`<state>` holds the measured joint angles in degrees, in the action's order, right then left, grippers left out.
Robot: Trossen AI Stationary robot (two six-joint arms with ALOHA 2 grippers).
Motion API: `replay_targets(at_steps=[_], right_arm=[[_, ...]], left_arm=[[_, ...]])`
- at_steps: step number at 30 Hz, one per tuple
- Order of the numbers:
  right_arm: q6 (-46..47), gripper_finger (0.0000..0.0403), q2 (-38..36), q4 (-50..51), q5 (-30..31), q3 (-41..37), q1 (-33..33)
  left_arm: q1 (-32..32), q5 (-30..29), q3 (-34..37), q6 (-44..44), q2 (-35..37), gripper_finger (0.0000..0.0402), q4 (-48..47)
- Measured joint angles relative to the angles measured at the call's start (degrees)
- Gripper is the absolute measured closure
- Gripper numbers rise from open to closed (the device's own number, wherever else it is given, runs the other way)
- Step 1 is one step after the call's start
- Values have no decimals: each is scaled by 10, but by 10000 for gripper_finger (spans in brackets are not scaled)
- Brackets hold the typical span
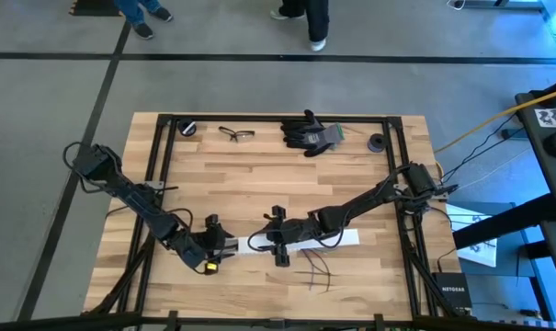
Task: Ziptie cables
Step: Close the cable duct
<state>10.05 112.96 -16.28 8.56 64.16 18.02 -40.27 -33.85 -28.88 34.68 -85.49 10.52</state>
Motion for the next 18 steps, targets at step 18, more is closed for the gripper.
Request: replay_targets(at_steps=[18], right_arm=[[-15,205,7,-10,13,0,0]], left_arm=[[12,24,0,-20,-17,123,21]])
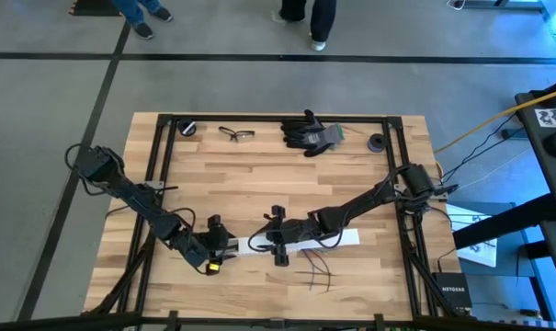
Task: Ziptie cables
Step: Close the cable duct
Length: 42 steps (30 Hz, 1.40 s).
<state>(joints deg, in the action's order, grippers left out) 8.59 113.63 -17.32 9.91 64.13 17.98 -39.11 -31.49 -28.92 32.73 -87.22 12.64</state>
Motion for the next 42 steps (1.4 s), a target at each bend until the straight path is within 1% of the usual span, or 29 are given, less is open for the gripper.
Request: replay_targets(at_steps=[6,12,16,21,28,34,39,42], right_arm=[[1,205,20,-46,0,0,0],[0,205,26,-61,13,0,0],[-1,205,25,-69,17,0,0],[-3,205,20,-77,16,0,0],[0,205,20,-80,4,0,3],[1,205,20,-44,-5,0,9],[8,205,20,-41,-36,0,9],[21,205,20,-38,-41,0,14]], left_arm=[[-4,-11,0,1,-6,123,4],[-10,-22,0,2,-26,123,20],[-10,-27,0,-2,-14,124,30],[-19,-36,0,-2,-3,139,32],[-22,-37,0,-11,-3,152,29],[-21,-37,0,-15,-7,152,29],[-21,-33,0,-12,-8,153,31],[-22,-32,0,-12,-8,153,30]])
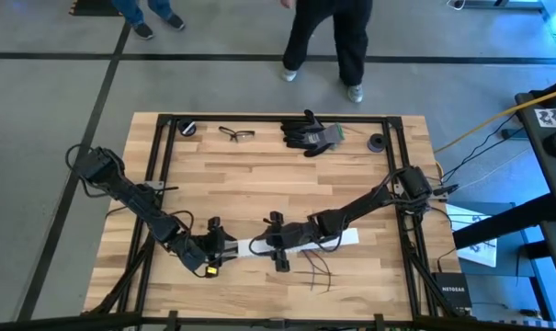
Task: Ziptie cables
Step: Close the cable duct
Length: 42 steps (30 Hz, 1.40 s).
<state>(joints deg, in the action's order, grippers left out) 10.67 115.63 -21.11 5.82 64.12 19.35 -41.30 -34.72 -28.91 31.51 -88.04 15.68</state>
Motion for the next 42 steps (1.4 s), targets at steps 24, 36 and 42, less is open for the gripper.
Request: replay_targets(at_steps=[24,36,42], right_arm=[[23,292,136,23,32,156,-4],[-39,313,142,115,55,216,-10],[-32,281,134,167,62,217,-11]], left_arm=[[0,17,1,17,-7,153,-15],[7,10,-17,4,58,153,-61],[-18,14,-52,62,153,153,-253]])
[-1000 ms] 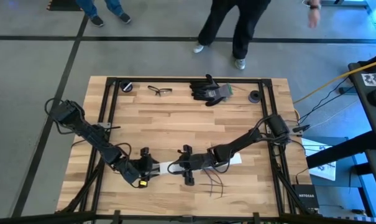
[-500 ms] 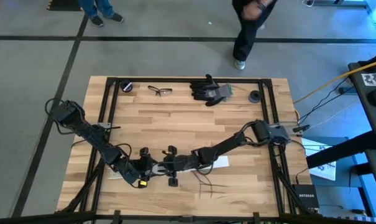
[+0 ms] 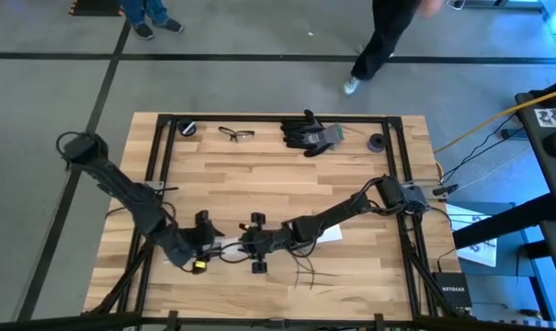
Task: Ziptie cables
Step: Close the cable duct
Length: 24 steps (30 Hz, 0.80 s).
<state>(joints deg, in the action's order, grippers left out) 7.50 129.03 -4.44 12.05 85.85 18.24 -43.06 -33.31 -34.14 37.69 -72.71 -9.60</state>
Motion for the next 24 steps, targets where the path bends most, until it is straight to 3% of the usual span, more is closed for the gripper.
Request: replay_targets(at_steps=[5,11,24], right_arm=[[2,217,-1,1,-5,-1,1],[4,162,-1,-2,-12,-1,0],[2,153,-1,-2,-16,-2,-3]], left_arm=[[-54,1,-6,91,29,153,-89],[-78,1,19,122,-7,153,-67],[-44,41,33,83,-34,153,-32]])
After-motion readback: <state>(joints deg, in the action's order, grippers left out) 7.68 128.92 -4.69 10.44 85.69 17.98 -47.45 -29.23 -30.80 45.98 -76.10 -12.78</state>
